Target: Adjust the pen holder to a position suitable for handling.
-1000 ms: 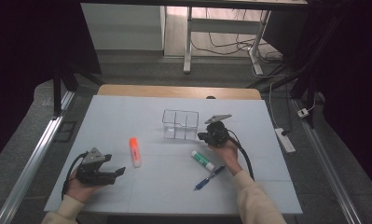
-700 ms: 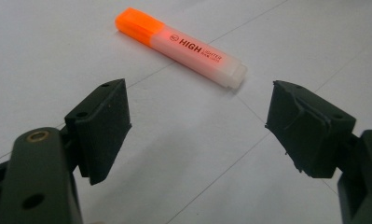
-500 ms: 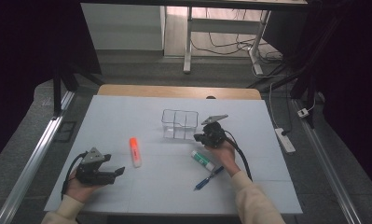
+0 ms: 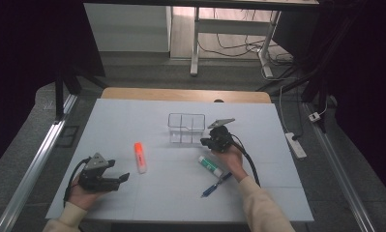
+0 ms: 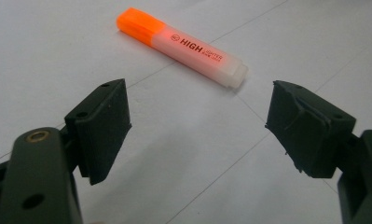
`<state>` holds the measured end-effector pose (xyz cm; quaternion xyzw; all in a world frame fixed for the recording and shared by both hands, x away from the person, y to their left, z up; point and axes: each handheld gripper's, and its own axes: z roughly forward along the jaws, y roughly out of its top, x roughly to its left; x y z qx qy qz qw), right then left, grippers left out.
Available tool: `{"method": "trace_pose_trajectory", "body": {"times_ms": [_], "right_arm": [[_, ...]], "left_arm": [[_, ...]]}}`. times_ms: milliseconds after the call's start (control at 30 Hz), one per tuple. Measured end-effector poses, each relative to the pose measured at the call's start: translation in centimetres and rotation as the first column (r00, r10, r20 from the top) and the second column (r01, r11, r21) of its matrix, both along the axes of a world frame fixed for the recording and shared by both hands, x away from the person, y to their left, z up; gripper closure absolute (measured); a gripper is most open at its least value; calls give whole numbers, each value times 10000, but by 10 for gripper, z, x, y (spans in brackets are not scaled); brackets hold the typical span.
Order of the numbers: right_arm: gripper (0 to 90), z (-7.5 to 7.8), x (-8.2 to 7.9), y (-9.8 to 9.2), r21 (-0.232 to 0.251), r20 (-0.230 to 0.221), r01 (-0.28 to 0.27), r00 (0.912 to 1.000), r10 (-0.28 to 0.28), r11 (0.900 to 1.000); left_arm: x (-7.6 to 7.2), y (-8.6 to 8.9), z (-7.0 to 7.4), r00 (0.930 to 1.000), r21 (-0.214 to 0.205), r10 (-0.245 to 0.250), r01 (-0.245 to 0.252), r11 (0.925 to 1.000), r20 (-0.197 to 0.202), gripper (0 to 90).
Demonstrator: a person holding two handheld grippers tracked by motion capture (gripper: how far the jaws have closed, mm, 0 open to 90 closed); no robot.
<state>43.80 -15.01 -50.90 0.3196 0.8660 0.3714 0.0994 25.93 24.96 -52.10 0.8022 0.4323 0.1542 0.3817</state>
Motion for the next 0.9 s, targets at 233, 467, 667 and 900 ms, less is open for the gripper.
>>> {"method": "trace_pose_trajectory", "body": {"times_ms": [233,467,667,900], "right_arm": [[893,4,-3,-5,70,76,-16,10000,15,10000],[793,11,-12,-20,189,496,-332,9982,322,9993],[605,20,-20,-40,224,1066,-544,9930,517,9983],[525,28,-34,-59,474,1338,-765,9886,696,9959]], "left_arm": [[0,0,0,10000,-23,17,-17,10000,0,214],[0,1,0,10000,-50,25,-25,10000,20,213],[-1,1,1,10000,-42,3,-3,10000,48,214],[-1,0,1,10000,-35,-16,16,10000,50,214]]}}
